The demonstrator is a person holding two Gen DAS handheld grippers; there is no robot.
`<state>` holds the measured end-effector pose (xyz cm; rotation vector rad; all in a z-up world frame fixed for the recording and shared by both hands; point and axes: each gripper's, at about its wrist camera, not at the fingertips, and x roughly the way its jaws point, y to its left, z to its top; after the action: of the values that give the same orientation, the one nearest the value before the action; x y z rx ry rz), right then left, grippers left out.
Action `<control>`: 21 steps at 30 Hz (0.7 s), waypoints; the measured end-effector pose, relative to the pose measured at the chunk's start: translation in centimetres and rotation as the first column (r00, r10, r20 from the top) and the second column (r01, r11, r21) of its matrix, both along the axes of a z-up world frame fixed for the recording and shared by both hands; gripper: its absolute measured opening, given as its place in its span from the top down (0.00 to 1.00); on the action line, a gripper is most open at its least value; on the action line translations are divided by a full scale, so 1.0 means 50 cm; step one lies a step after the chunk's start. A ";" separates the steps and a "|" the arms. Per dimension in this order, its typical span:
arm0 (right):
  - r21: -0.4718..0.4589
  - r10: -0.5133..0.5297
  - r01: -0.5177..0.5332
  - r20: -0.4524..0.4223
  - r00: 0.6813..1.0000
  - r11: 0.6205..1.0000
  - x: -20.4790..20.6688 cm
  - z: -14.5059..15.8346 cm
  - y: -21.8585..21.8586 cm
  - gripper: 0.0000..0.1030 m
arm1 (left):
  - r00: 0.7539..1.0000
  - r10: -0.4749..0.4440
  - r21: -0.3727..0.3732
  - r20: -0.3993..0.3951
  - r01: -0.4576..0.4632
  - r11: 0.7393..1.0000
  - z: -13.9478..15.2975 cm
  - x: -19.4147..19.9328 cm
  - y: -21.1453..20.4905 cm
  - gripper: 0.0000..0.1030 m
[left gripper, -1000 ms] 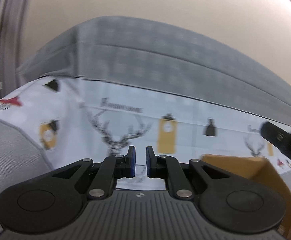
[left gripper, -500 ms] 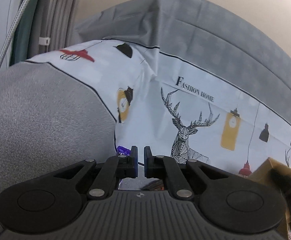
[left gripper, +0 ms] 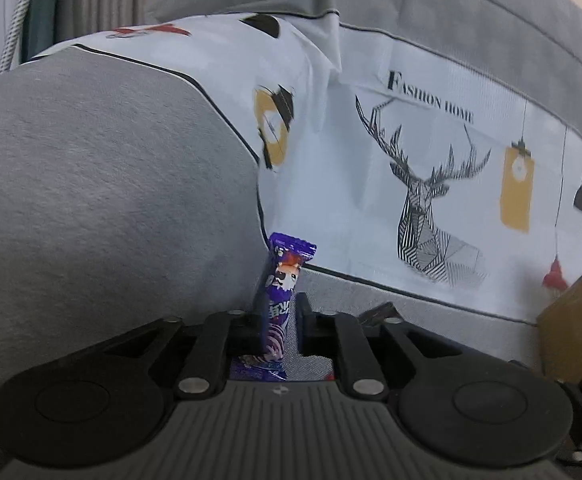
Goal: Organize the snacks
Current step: 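Move both grippers back toward the remaining snacks on the sofa, then grasp the purple candy bar with the left gripper while the right grasps the dark biscuit pack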
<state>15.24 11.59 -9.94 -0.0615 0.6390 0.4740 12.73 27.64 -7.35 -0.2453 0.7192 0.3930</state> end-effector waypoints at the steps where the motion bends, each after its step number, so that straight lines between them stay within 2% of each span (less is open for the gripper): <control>1: -0.010 0.008 -0.009 -0.013 1.000 1.000 0.003 -0.011 0.004 0.27 | 1.000 -0.006 0.012 -0.001 0.006 1.000 -0.005 0.003 -0.003 0.74; 3: -0.035 0.023 -0.024 -0.032 0.999 0.999 0.013 -0.033 0.014 0.25 | 0.999 -0.017 0.054 -0.031 0.018 0.998 -0.018 0.012 -0.017 0.68; 5: -0.063 0.025 -0.028 -0.046 0.999 0.998 0.021 -0.051 0.023 0.24 | 0.999 -0.016 0.063 -0.052 0.019 0.998 -0.030 0.021 -0.021 0.63; 8: -0.096 0.017 -0.024 -0.070 0.997 0.995 0.030 -0.076 0.028 0.24 | 0.996 0.001 0.070 -0.091 0.005 0.998 -0.051 0.036 -0.018 0.62; 10: -0.092 0.019 -0.027 -0.087 0.996 0.995 0.035 -0.084 0.026 0.27 | 0.995 0.011 0.059 -0.101 -0.005 0.998 -0.058 0.043 -0.013 0.63; 12: -0.100 0.033 -0.041 -0.084 0.996 0.994 0.034 -0.090 0.026 0.40 | 0.994 0.020 0.041 -0.108 -0.016 0.999 -0.064 0.046 -0.008 0.72; 14: -0.115 0.045 -0.051 -0.054 0.998 0.992 0.026 -0.086 0.027 0.47 | 0.994 0.022 0.045 -0.110 -0.017 0.999 -0.063 0.042 -0.006 0.75; 18: -0.093 0.044 -0.047 -0.032 0.999 0.995 0.018 -0.067 0.013 0.50 | 0.996 0.009 0.010 -0.092 -0.008 1.000 -0.053 0.029 -0.004 0.75; 21: -0.078 0.025 -0.026 -0.022 0.999 0.997 0.006 -0.043 -0.006 0.52 | 0.997 0.002 -0.053 -0.074 -0.006 0.999 -0.040 0.006 0.000 0.75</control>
<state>15.55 11.31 -12.10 -0.1388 0.6781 0.4747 13.04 27.66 -9.34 -0.2833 0.8026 0.3884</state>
